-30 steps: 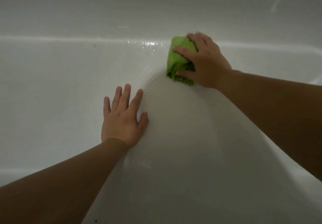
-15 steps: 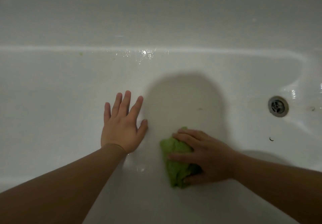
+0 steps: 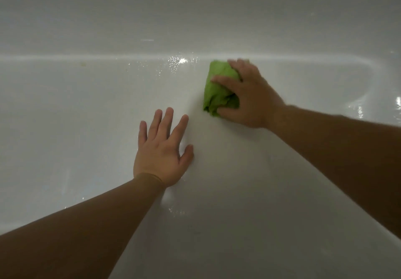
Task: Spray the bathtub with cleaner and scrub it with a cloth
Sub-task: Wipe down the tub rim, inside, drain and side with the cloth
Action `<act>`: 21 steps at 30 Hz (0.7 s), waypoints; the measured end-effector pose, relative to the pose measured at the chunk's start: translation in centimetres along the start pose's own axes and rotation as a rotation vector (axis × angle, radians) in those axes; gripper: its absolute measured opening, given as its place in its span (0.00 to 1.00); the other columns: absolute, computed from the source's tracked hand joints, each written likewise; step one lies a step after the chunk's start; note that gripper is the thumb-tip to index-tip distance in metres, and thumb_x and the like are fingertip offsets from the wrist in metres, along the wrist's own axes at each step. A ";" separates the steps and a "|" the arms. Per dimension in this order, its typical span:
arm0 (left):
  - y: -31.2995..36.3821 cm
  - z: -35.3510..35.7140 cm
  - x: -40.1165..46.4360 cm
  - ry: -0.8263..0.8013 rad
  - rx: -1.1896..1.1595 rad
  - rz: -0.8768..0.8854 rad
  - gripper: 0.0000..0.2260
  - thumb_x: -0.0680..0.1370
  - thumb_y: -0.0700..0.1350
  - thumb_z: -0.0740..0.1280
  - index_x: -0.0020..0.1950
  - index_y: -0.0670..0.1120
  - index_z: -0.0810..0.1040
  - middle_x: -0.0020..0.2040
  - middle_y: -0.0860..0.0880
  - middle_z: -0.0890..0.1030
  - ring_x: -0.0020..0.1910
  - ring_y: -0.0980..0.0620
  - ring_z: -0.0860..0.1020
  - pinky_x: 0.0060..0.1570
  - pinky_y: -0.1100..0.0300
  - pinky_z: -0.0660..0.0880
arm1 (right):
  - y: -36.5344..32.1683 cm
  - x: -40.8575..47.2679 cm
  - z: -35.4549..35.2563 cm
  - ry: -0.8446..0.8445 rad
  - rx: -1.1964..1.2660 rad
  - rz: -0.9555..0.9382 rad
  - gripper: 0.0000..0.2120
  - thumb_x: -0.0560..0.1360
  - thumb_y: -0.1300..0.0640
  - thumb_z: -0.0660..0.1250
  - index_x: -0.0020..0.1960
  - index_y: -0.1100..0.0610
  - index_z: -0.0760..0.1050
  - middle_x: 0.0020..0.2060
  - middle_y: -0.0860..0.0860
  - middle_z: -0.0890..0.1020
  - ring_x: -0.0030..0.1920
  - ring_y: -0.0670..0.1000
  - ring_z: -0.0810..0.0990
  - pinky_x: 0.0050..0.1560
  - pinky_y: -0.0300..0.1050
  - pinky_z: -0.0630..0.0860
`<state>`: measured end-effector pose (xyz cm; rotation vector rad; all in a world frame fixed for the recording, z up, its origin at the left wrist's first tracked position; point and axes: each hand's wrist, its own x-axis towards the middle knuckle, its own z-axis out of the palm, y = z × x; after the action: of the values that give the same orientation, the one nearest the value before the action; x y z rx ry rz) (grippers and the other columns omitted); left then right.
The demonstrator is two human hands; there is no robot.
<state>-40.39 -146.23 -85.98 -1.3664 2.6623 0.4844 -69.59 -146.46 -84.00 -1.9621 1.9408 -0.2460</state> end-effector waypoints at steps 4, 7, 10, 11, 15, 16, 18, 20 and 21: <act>0.6 0.1 0.1 0.009 -0.005 -0.011 0.30 0.82 0.62 0.50 0.84 0.58 0.51 0.85 0.47 0.49 0.83 0.46 0.42 0.80 0.40 0.43 | -1.8 -8.4 2.4 -0.128 0.033 -0.126 0.38 0.69 0.28 0.67 0.75 0.42 0.70 0.78 0.60 0.63 0.78 0.66 0.60 0.76 0.66 0.61; 1.0 0.1 0.2 -0.003 0.001 -0.020 0.30 0.82 0.62 0.50 0.84 0.58 0.50 0.85 0.48 0.48 0.83 0.47 0.41 0.80 0.40 0.43 | -3.6 -14.0 3.3 -0.184 0.054 -0.267 0.36 0.71 0.27 0.67 0.74 0.41 0.72 0.78 0.59 0.65 0.78 0.65 0.62 0.76 0.64 0.64; 1.5 0.0 0.3 -0.006 -0.002 -0.023 0.30 0.82 0.62 0.50 0.84 0.58 0.50 0.85 0.48 0.47 0.83 0.47 0.41 0.80 0.41 0.42 | -4.2 -15.7 3.5 -0.260 0.016 -0.401 0.35 0.72 0.25 0.64 0.75 0.38 0.69 0.79 0.57 0.64 0.78 0.63 0.61 0.76 0.62 0.63; 1.7 0.1 0.2 -0.006 0.001 -0.023 0.31 0.82 0.62 0.50 0.84 0.58 0.50 0.85 0.48 0.47 0.83 0.47 0.41 0.80 0.40 0.42 | -3.6 -15.1 3.3 -0.267 -0.006 -0.442 0.35 0.72 0.25 0.64 0.75 0.38 0.69 0.78 0.58 0.64 0.78 0.63 0.62 0.76 0.62 0.63; 2.3 0.2 0.4 -0.018 0.017 -0.011 0.32 0.81 0.65 0.50 0.84 0.58 0.49 0.85 0.48 0.46 0.83 0.47 0.39 0.80 0.40 0.42 | 1.4 -8.2 1.5 -0.147 -0.069 -0.304 0.37 0.71 0.28 0.66 0.75 0.42 0.70 0.77 0.60 0.65 0.78 0.66 0.63 0.76 0.63 0.63; 2.4 0.2 0.4 -0.022 0.025 -0.002 0.32 0.81 0.66 0.49 0.84 0.59 0.48 0.85 0.48 0.46 0.83 0.47 0.39 0.80 0.41 0.41 | 2.7 -6.1 0.5 -0.117 -0.083 -0.231 0.38 0.70 0.28 0.66 0.76 0.42 0.69 0.78 0.60 0.64 0.78 0.66 0.61 0.77 0.64 0.60; 2.6 0.4 0.5 -0.026 0.039 0.013 0.32 0.81 0.66 0.49 0.84 0.59 0.48 0.85 0.47 0.45 0.83 0.47 0.39 0.80 0.40 0.42 | 4.5 -2.5 -1.4 -0.066 -0.120 -0.133 0.38 0.70 0.31 0.70 0.76 0.43 0.69 0.78 0.61 0.64 0.78 0.67 0.60 0.77 0.66 0.59; 2.9 0.6 0.6 -0.016 0.034 0.021 0.32 0.81 0.66 0.50 0.84 0.59 0.48 0.85 0.47 0.46 0.83 0.46 0.40 0.80 0.40 0.42 | 5.8 -0.3 -2.6 0.000 -0.154 -0.101 0.38 0.69 0.35 0.74 0.75 0.46 0.71 0.77 0.62 0.65 0.78 0.67 0.61 0.76 0.68 0.60; 3.0 0.7 0.7 -0.010 0.028 0.023 0.32 0.81 0.66 0.50 0.84 0.58 0.49 0.85 0.47 0.47 0.83 0.46 0.41 0.80 0.40 0.43 | 5.9 0.1 -2.9 0.033 -0.141 -0.092 0.37 0.68 0.36 0.74 0.74 0.47 0.72 0.76 0.62 0.66 0.77 0.67 0.62 0.75 0.68 0.61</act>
<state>-43.23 -144.95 -86.09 -1.3233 2.6692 0.4531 -76.11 -146.89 -83.60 -2.1536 1.9388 -0.1704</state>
